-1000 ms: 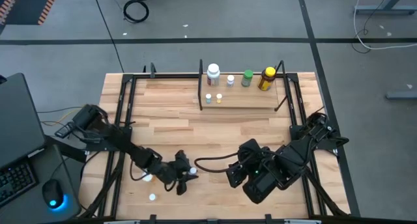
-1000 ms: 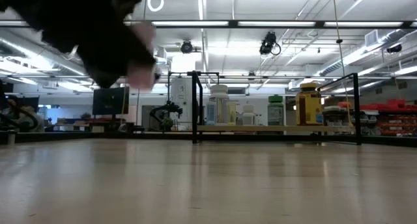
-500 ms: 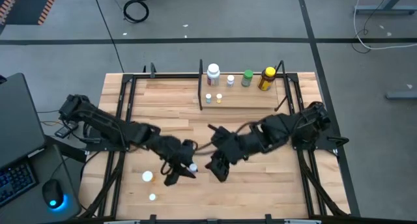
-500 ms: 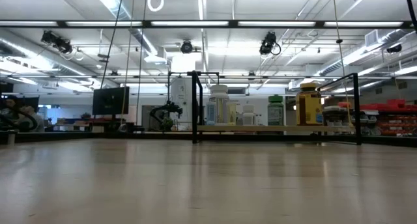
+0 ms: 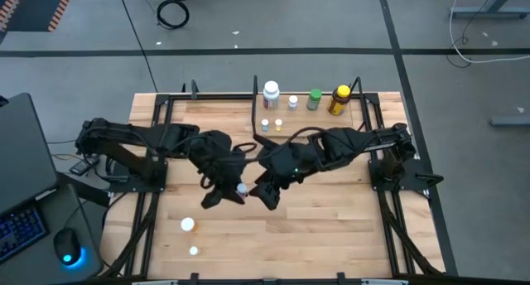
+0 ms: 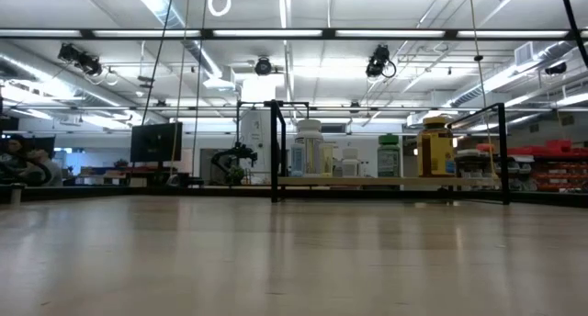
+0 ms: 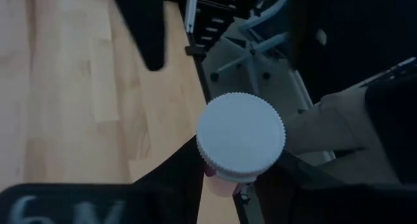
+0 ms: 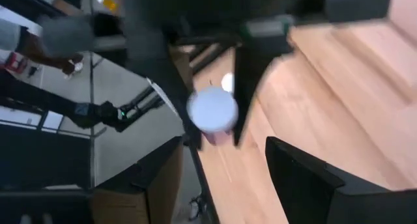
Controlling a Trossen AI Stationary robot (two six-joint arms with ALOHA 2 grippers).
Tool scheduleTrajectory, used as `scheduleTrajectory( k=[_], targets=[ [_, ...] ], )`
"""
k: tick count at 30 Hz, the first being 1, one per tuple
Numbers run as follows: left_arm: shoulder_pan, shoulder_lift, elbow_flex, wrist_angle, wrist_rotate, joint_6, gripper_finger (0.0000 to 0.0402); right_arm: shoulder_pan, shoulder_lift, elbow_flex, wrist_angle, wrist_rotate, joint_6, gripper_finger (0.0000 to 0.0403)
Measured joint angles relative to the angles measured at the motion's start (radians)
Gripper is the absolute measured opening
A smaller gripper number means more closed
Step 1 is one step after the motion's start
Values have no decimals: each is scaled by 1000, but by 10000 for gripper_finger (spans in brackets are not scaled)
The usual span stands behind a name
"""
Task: Pick and place medicine bottles onto shelf by color
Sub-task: Put the pink pill bottle on the shelf
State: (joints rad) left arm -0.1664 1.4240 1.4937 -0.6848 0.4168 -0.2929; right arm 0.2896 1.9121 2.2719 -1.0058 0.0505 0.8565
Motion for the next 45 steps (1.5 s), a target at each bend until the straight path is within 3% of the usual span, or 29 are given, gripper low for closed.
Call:
scheduleTrajectory(
  k=[12,31,45],
  targets=[
    [69,1,6,-6,20,-63,124,-66,0,0,6,8,-157,231],
    [70,1,6,-8,34,-94,115,-73,0,0,33,-41,-142,367],
    [69,1,6,-7,34,-116,119,-63,1,-69,116,-13,-115,354]
  ],
)
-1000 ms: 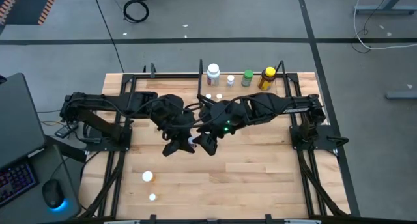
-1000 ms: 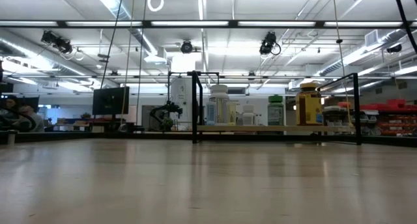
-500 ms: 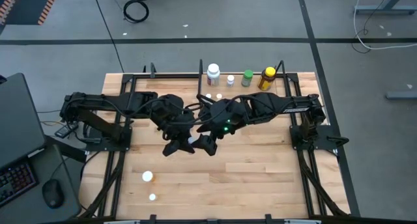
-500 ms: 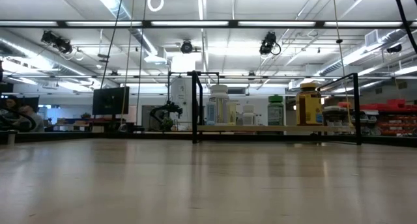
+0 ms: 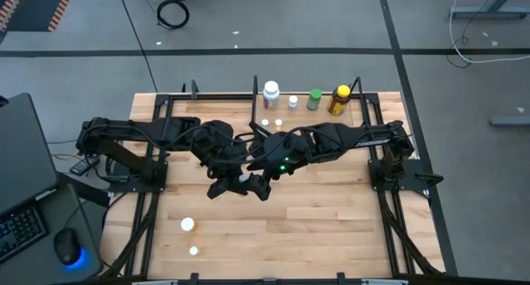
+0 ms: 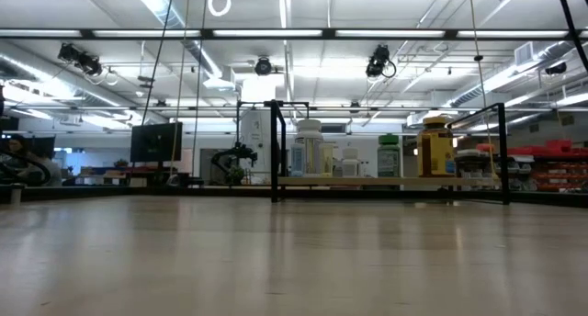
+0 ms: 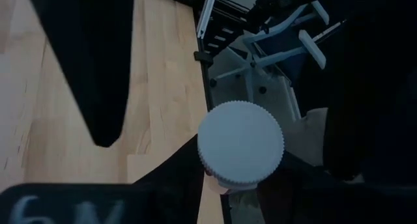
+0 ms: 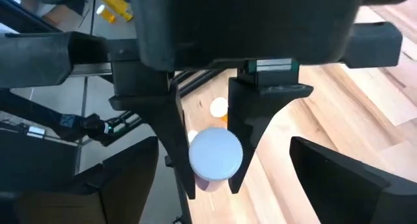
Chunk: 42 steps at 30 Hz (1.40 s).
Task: Pick and place medicine bottles onto shelf by color
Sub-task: Put the pink pill bottle on the shelf
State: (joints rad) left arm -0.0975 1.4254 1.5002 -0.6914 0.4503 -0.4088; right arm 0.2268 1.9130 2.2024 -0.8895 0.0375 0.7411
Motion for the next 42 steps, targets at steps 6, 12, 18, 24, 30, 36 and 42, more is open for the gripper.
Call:
scheduleTrajectory(
  k=[6,12,18,24,30,36,42],
  targets=[
    [-1,0,0,0,0,0,114,0,0,0,-1,-1,0,336],
    [0,0,0,0,0,0,124,6,0,0,-1,-10,0,312],
    [0,0,0,-1,0,0,123,9,0,0,-8,-31,0,281],
    [0,0,0,-1,0,0,116,9,0,0,-33,-31,0,244],
    [-1,0,0,0,0,0,125,8,0,0,-33,-18,0,220],
    [-3,0,0,0,0,-7,117,3,0,0,-17,-13,0,220],
    [-3,0,0,0,0,-7,121,-1,0,0,-16,-12,0,218]
  ],
)
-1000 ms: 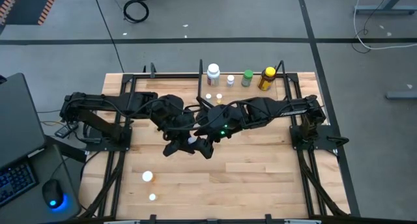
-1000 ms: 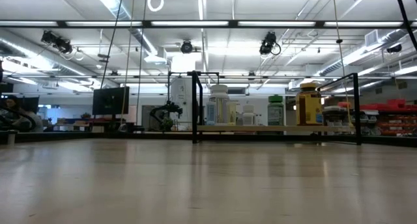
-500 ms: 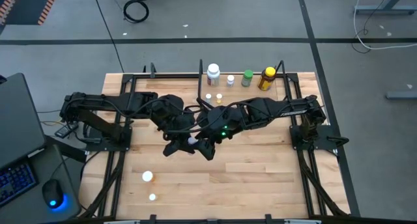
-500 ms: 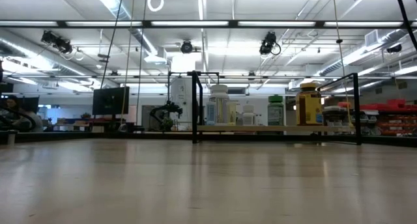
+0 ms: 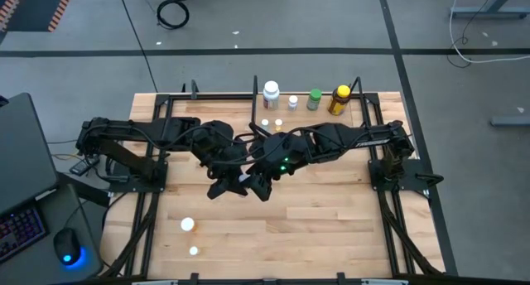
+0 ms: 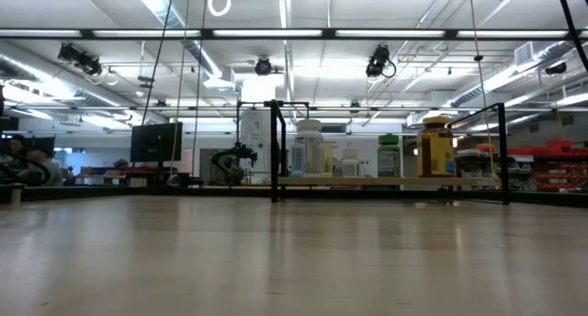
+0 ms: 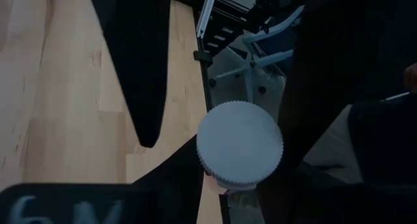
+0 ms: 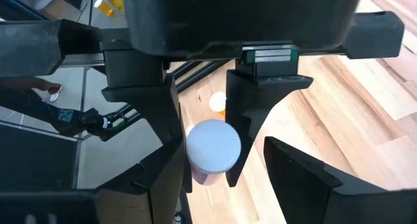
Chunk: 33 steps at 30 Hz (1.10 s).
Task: Pick and place medicine bottles onto shelf by color
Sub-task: Put the pink pill bottle on the shelf
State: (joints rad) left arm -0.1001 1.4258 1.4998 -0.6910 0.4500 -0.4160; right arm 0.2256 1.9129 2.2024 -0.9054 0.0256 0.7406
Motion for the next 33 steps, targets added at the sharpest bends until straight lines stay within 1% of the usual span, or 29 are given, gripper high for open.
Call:
scheduleTrajectory(
  k=[4,10,16,21,25,33],
  targets=[
    [0,0,0,0,0,0,125,0,0,0,0,0,-1,218],
    [0,0,0,0,0,0,118,0,0,0,-1,1,-11,211],
    [0,0,0,-1,-1,5,128,2,0,0,-3,0,-11,188],
    [0,0,0,0,0,5,131,3,0,0,-21,-48,-11,165],
    [0,0,0,0,0,7,126,4,0,0,-46,-72,-7,149],
    [0,0,0,0,0,4,127,14,0,0,-76,-75,0,133]
  ],
)
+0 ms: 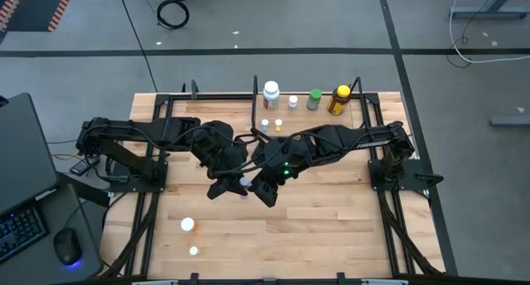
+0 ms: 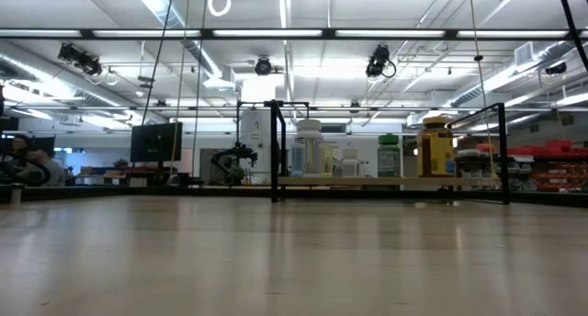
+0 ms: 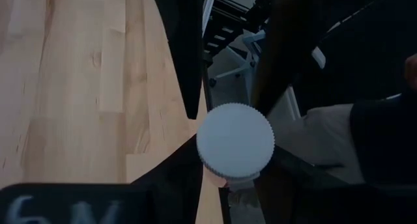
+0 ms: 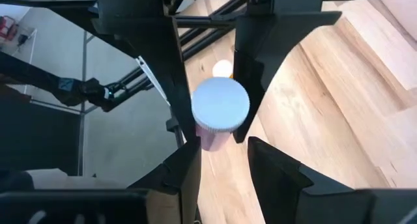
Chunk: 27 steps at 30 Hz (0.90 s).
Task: Pick and place medicine bottles onto shelf by color
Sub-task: Put the pink pill bottle on the shelf
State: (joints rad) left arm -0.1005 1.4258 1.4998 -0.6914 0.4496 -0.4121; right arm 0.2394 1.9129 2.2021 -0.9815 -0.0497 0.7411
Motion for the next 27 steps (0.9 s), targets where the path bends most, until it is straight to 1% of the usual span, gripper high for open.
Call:
scheduleTrajectory(
  k=[4,8,11,13,16,20,22,24,27],
  targets=[
    [0,0,0,0,0,-3,125,1,0,0,-8,-5,21,135],
    [0,0,0,0,0,-3,115,8,0,0,-17,-64,27,141],
    [1,0,0,0,0,-14,113,22,0,0,-47,-94,54,150],
    [4,0,0,0,0,-23,115,34,0,0,-69,-89,67,161],
    [8,0,0,0,0,-29,121,56,0,0,-82,-13,74,185],
    [10,0,0,9,0,-53,120,90,0,0,-67,182,109,220],
    [10,0,0,19,0,-68,116,104,-1,-10,-40,250,126,235],
    [10,0,0,34,0,-77,114,113,-2,-40,3,258,146,243],
    [10,0,0,50,0,-82,116,129,0,-89,17,240,174,246]
  ],
)
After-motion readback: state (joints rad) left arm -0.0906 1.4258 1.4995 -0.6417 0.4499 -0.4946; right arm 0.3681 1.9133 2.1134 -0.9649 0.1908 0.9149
